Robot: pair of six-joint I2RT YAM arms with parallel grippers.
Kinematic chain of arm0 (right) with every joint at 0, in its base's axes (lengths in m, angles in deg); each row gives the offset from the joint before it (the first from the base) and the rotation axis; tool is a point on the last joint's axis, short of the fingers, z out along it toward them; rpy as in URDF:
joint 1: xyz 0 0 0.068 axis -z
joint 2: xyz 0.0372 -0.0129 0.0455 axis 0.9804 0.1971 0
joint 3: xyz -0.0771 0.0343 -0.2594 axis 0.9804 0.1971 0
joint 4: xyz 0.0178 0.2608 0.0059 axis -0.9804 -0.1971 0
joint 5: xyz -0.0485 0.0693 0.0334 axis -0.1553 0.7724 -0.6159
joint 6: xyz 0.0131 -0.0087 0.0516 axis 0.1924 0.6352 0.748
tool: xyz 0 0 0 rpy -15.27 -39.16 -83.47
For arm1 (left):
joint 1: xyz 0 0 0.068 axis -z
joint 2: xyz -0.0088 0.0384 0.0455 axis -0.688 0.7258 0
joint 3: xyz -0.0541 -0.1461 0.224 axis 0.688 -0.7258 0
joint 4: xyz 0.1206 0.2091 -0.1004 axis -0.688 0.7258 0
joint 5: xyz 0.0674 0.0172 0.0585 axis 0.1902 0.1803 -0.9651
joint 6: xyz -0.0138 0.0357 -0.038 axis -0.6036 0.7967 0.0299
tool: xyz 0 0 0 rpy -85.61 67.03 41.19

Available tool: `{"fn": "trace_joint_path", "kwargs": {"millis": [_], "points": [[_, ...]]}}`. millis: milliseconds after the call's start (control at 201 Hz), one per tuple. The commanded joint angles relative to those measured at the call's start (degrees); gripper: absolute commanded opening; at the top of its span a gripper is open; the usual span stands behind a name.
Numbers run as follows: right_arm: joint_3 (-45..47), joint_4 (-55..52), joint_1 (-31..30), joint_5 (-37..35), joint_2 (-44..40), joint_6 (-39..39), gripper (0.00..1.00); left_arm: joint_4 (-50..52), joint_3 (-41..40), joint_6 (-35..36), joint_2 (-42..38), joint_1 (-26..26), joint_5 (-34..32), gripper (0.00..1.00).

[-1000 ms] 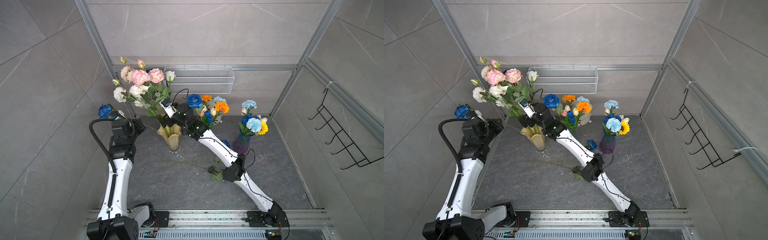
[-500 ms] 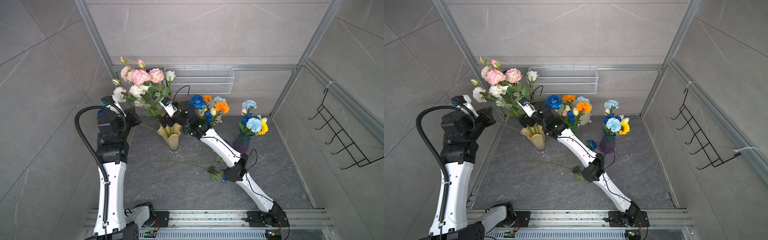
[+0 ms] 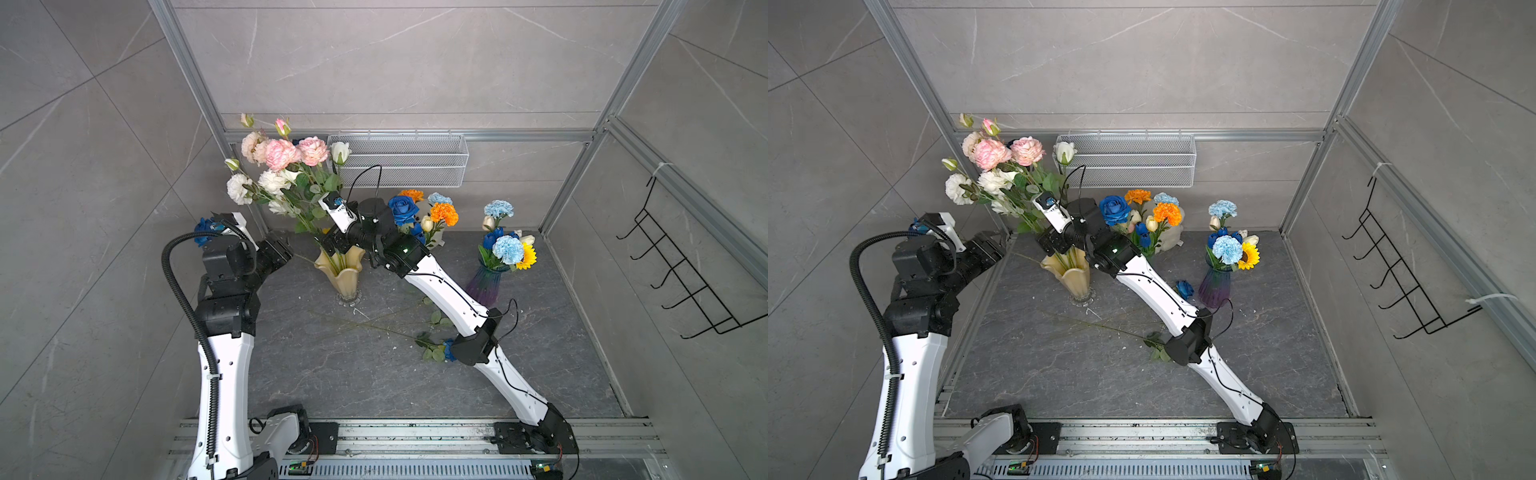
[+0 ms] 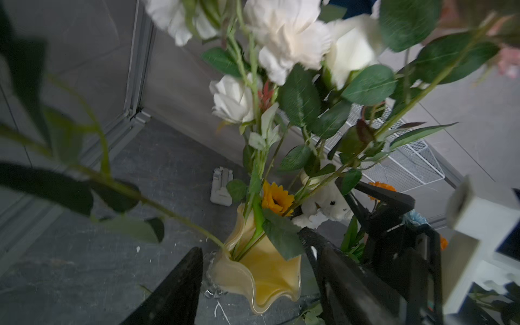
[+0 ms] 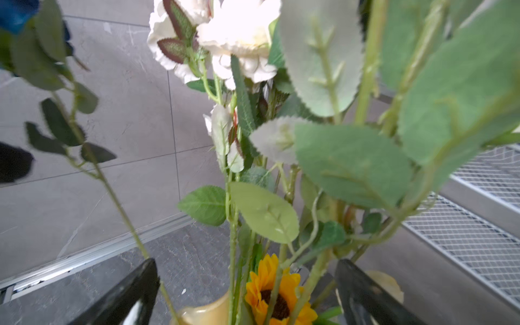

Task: Pick out blue flowers from the vase
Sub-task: Pick up the flower from the vase.

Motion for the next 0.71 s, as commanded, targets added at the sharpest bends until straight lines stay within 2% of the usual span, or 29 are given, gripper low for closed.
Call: {"fn": "trace_joint_path", "kwargs": {"millis": [0,179,393,493,702], "points": [[-1.9,-3.8,-1.6,-0.6,-4.0,0.0,1.0,-1.9,-2.5,-5.7,-1.9,-0.2,-0.2,0.7],[-2.2,-7.2,-2.9,-1.2,-5.7,-0.6,1.0,-10.9,-6.5,-8.3,-0.4,-0.2,-2.8,0.79],[-2.1,-12.2,-3.9,-2.1,-8.0,-1.2,1.0,-17.1,-7.7,-7.0,3.8,-0.3,-7.0,0.79],[-2.1,-13.6,-4.4,-2.3,-9.0,-1.7,1.0,-18.6,-7.5,-5.9,5.5,-0.4,-7.6,0.78],[-2.1,-16.2,-6.3,-4.7,-12.1,-3.7,1.0,-21.1,-8.3,-4.9,8.8,-0.3,-9.2,0.69]]}}
